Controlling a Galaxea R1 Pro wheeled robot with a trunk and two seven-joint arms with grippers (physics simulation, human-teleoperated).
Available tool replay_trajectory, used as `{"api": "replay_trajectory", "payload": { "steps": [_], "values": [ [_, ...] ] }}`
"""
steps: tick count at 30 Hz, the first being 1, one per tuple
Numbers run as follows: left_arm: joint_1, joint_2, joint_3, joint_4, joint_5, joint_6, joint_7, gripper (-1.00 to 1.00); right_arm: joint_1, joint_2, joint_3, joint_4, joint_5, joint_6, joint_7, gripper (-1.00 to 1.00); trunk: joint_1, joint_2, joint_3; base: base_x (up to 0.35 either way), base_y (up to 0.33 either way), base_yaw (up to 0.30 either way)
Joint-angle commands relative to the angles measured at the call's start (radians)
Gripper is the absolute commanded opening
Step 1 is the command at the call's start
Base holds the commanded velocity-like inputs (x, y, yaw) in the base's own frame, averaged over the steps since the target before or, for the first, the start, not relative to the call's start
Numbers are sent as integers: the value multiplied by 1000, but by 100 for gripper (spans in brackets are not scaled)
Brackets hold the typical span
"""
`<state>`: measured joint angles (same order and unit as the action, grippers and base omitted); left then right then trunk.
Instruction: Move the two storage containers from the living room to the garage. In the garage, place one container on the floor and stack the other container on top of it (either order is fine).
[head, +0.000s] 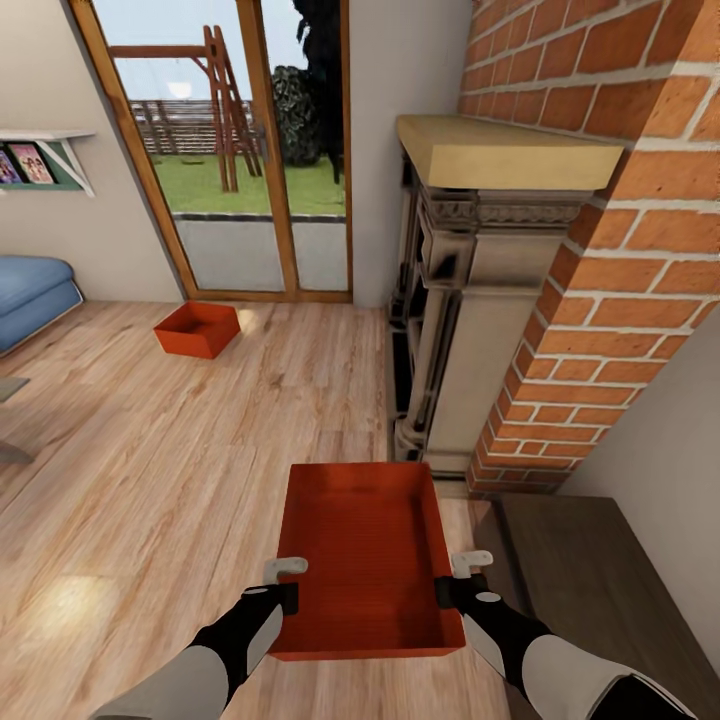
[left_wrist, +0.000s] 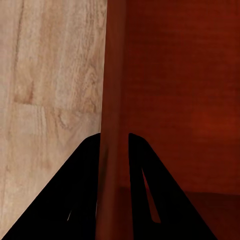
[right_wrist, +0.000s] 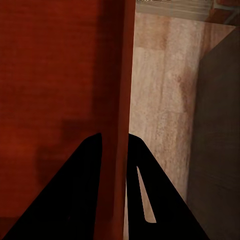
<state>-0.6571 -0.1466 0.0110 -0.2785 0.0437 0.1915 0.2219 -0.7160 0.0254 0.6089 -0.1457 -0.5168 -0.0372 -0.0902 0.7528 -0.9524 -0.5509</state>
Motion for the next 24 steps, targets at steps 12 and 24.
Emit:
{"api": "replay_trajectory", "payload": {
  "steps": [12,24],
  "values": [
    [1,14,-6,13,-4,8,9,-100,-2,-4,-21,-2,7,-6,-7,-100,0,-1,18,0,0,0],
    [1,15,-6,13,-4,8,8,-100,-2,-4,-21,-2,7,-6,-7,-100,0,-1,37,0,0,0]
  ]
}}
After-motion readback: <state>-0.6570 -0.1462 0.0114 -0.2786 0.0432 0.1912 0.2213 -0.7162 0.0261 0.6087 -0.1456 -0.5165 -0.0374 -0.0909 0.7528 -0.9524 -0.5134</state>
